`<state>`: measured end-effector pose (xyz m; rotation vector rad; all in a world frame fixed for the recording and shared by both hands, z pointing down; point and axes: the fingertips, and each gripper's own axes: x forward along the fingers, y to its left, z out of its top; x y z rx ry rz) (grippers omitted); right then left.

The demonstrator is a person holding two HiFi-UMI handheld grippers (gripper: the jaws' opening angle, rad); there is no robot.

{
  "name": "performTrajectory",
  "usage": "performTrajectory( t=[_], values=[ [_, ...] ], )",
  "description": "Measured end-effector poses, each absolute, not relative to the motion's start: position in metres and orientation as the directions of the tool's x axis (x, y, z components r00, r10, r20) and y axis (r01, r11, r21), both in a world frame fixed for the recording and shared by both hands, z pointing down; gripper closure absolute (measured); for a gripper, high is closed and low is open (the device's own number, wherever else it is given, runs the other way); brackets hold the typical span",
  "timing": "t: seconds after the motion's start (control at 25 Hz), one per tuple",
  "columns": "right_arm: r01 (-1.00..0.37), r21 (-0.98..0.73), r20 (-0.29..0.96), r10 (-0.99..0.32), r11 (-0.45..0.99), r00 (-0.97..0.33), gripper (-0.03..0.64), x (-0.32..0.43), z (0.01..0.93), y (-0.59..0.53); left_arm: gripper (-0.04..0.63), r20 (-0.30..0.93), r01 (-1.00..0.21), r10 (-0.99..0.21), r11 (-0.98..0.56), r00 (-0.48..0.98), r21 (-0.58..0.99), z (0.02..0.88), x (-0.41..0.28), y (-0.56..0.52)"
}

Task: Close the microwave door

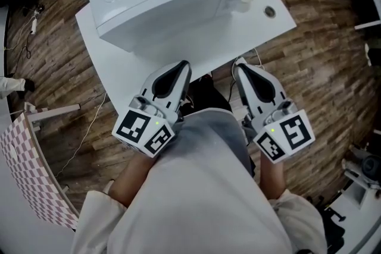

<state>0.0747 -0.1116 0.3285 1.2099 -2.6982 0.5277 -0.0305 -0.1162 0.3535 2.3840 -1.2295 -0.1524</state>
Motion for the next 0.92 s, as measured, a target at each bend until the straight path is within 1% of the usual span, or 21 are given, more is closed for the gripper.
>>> performTrajectory(
  t=[0.28,0.92],
  values=[
    [-0.745,-0.248,0.268,-0.695,0.62,-0.668,0.595,0.071,0.327,-0.111,0.571,0.095,-0.738,-0.795,-0.503,0.599,0.45,0.352,-0.033,-0.117],
    [-0.752,-0.256,0.31,-0.685,0.608,-0.659,0.595,0.072,0.339,-0.121,0.571,0.124,-0.728,-0.782,-0.494,0.611,0.474,0.367,-0.03,-0.119]
  ],
)
